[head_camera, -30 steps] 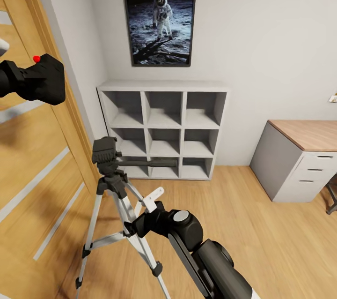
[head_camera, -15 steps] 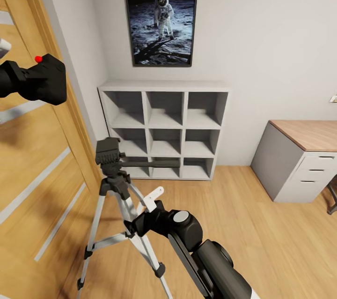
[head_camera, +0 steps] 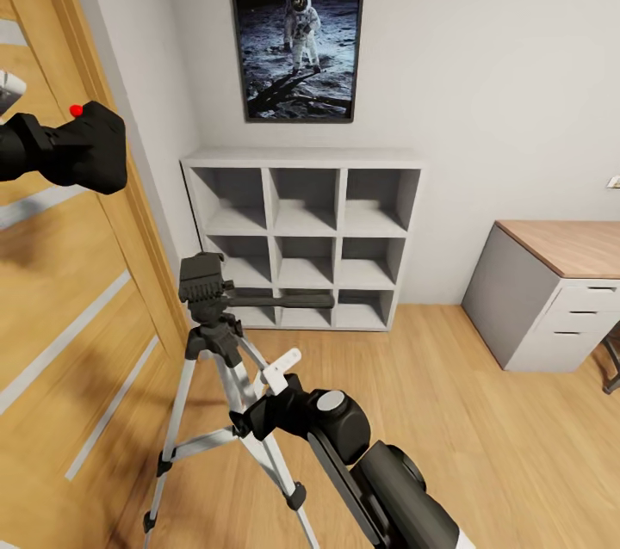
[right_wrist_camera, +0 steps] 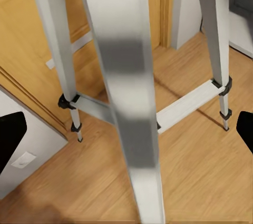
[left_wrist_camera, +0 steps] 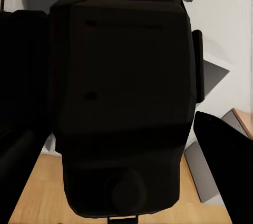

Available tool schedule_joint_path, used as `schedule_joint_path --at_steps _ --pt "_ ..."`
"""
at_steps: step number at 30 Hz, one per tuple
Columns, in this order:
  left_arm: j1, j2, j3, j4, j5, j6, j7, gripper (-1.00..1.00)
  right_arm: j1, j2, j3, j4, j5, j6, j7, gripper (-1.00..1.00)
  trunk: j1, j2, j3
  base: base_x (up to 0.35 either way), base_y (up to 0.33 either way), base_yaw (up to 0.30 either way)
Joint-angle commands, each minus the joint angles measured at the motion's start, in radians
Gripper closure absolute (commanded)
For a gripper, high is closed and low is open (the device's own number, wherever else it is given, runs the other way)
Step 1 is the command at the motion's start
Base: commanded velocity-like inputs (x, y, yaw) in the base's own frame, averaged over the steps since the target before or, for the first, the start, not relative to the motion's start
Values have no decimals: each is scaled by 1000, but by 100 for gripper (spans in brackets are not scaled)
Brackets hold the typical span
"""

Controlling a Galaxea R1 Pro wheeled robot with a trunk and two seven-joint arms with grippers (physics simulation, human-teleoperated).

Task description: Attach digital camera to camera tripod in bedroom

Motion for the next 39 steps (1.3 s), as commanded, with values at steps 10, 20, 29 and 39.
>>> schedule_joint_path --at_steps 10,20,29,39 --pt "-2 -56 0 7 7 5 5 100 -2 0 2 59 -6 -58 -1 -100 1 -2 -2 0 0 0" --pt "-3 -67 3 7 4 7 4 100 -3 0 9 139 -6 -155 2 -100 1 -2 -2 0 0 0" --pt "-3 -68 17 7 -5 3 4 100 -3 0 38 185 -6 -251 0 -100 1 -2 -2 0 0 0" --pt "-3 -74 55 9 -44 -7 3 100 -3 0 43 197 -6 -265 0 -100 1 -2 -2 0 0 0"
